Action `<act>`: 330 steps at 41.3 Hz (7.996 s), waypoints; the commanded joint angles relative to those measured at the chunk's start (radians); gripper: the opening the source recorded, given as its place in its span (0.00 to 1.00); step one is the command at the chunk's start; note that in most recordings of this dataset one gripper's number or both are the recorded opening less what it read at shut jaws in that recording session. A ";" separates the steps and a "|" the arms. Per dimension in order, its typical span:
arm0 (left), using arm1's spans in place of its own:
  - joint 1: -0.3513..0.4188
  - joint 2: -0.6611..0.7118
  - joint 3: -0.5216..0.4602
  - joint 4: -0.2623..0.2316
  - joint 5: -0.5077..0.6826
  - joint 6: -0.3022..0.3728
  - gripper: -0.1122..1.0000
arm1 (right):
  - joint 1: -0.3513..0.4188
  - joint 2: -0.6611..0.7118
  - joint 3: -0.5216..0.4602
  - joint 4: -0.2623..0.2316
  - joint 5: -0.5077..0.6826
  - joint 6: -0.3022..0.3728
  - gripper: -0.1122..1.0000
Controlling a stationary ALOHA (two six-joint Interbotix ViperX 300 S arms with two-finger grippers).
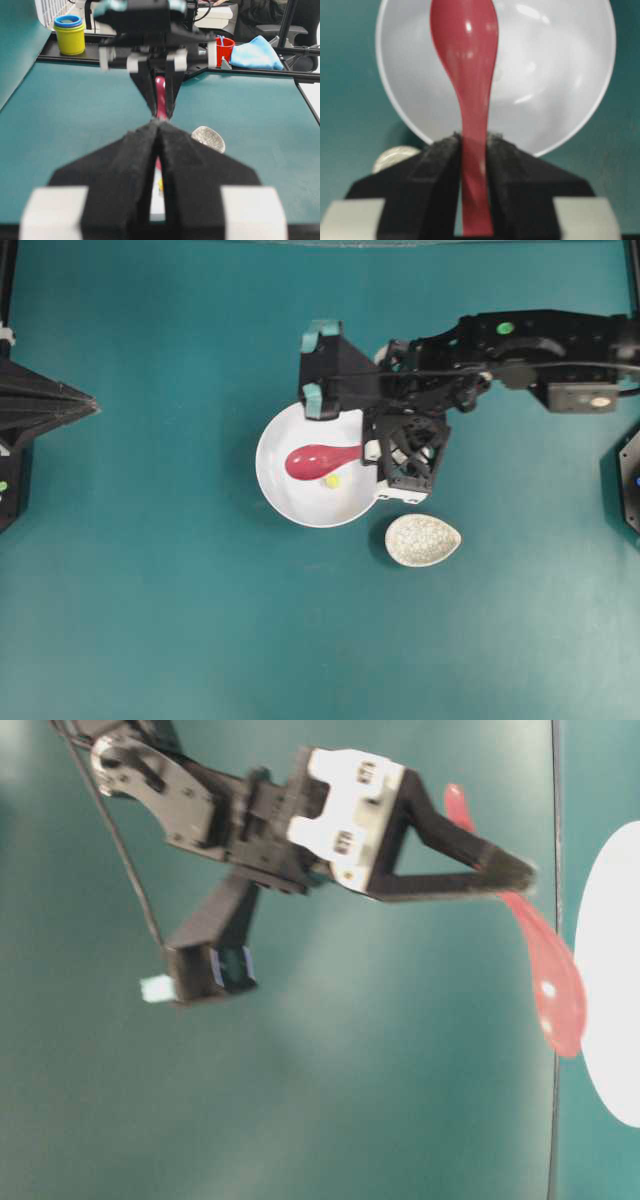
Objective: Scoop the yellow hexagonal prism block from the bowl with a spoon using the right arm.
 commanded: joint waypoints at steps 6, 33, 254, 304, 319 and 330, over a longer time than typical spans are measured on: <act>0.002 0.006 -0.031 0.002 -0.005 0.002 0.10 | 0.026 -0.104 0.018 0.021 0.038 0.100 0.29; 0.002 0.005 -0.031 0.003 -0.005 -0.002 0.10 | 0.236 -0.344 0.328 0.017 -0.055 0.443 0.28; 0.002 0.014 -0.034 0.002 0.043 0.002 0.10 | 0.683 0.098 1.117 0.299 -2.189 0.202 0.71; 0.002 0.014 -0.032 0.002 0.043 0.003 0.10 | 0.703 0.158 1.075 0.356 -2.120 0.140 0.58; 0.002 0.014 -0.032 0.002 0.052 0.002 0.10 | 0.703 0.158 1.075 0.353 -2.108 0.118 0.58; 0.002 0.014 -0.032 0.003 0.054 0.002 0.10 | 0.703 0.156 1.074 0.353 -2.108 0.109 0.52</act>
